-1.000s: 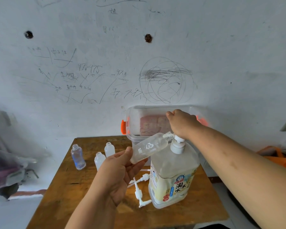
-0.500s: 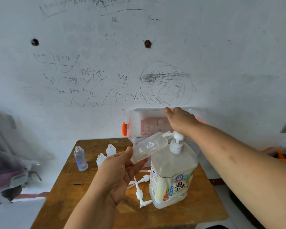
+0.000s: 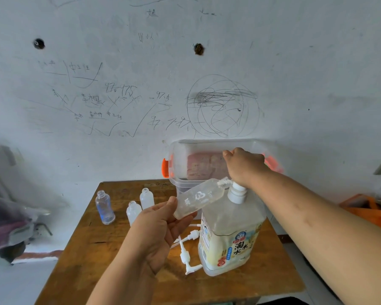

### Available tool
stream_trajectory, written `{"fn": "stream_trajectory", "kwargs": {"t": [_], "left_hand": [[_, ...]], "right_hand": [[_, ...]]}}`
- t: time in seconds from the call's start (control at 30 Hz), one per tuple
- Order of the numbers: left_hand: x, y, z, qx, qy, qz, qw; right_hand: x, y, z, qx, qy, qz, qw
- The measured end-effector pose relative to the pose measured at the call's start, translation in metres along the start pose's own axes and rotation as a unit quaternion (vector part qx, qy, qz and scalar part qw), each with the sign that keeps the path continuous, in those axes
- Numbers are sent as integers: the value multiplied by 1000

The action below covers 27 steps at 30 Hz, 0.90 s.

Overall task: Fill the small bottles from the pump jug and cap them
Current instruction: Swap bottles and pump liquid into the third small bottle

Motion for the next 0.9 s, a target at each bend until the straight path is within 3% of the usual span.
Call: {"fn": "stream_trajectory", "kwargs": {"t": [0.23,0.4,0.6,0.9], "left_hand": [[-1,10,1,4,6,-5,1000],[4,15,4,-2,7,2,1000],[4,10,4,-1,2,2,1000],[0,-1,1,-5,8,4,1000]], "right_hand": [[-2,5,-4,15,-33,-10,999],[-3,14,-27,28,-121,3,992],[-5,9,-14,-18,-34,5,999],[-1,0,-1,-13,-27,8,1000]]}}
Point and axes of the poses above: each hand's wrist, its own y-axis away from the middle knuckle, its own z-axis out of the palm, x = y × z, the point moved 10 cm from there along -y, towards the middle knuckle, and after that the axes turned 11 degrees about -y, right-handed, at the moved point
